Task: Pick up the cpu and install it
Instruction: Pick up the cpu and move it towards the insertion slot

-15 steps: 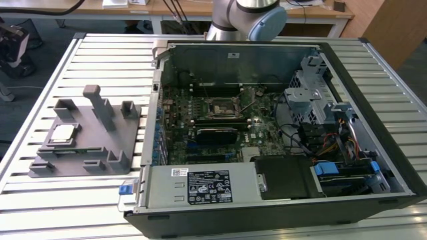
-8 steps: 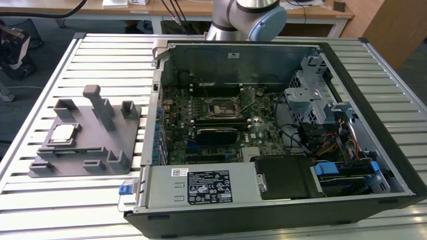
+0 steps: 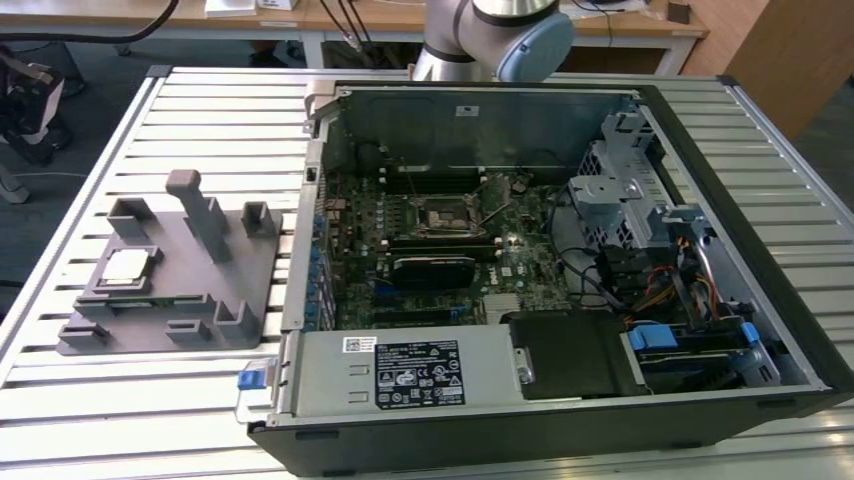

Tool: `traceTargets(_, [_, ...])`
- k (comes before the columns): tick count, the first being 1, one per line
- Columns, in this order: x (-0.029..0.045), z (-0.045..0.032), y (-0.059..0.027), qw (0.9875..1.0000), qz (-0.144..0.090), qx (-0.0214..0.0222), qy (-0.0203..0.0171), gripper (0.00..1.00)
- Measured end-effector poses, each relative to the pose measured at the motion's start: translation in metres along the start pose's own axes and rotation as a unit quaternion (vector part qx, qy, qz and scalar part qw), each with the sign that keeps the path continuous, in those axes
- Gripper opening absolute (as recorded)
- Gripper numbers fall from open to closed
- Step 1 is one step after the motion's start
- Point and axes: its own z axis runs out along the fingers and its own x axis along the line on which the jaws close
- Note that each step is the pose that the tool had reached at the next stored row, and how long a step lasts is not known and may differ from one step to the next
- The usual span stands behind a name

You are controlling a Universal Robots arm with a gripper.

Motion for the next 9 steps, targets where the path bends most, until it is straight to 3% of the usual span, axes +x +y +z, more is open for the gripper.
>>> traceTargets(3, [-0.0001, 0.0013, -0.0011, 1.0000, 0.000, -0.0053, 0.0004, 0.11])
traceTargets(9, [-0.0002, 0.0050, -0.0028, 0.9999, -0.001, -0.0101, 0.0008, 0.11])
